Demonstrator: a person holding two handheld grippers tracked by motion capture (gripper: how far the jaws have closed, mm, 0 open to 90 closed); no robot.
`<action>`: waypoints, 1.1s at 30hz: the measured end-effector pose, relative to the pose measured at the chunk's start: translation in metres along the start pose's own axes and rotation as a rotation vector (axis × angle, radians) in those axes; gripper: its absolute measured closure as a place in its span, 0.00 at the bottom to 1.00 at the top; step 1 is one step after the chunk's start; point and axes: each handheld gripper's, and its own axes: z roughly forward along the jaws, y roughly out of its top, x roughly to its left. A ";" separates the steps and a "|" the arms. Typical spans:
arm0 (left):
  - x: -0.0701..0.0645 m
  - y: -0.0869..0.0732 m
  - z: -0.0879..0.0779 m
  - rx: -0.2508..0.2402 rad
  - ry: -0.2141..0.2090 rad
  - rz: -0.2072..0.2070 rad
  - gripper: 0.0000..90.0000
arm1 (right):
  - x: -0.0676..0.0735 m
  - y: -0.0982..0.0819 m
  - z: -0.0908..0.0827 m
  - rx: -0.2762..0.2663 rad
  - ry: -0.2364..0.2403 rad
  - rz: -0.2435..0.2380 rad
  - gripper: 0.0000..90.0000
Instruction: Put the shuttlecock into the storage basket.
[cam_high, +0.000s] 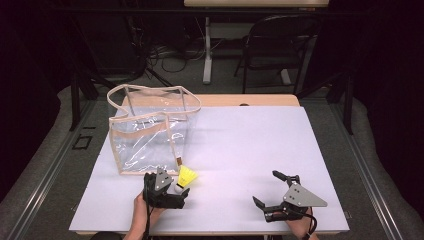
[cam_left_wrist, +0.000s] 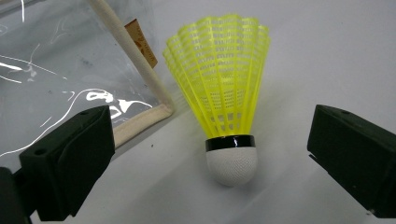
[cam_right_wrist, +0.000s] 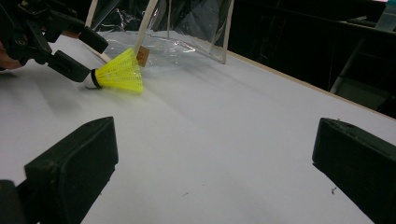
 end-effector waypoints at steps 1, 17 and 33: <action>0.000 0.000 0.000 0.002 0.001 0.001 0.04 | 0.000 0.000 0.000 0.001 0.001 0.001 0.00; -0.002 -0.003 0.005 0.059 -0.008 -0.044 0.44 | 0.001 0.000 0.001 0.018 0.000 -0.002 0.00; -0.005 -0.008 0.004 0.065 -0.035 -0.099 0.70 | 0.001 -0.001 0.002 0.029 0.003 -0.009 0.00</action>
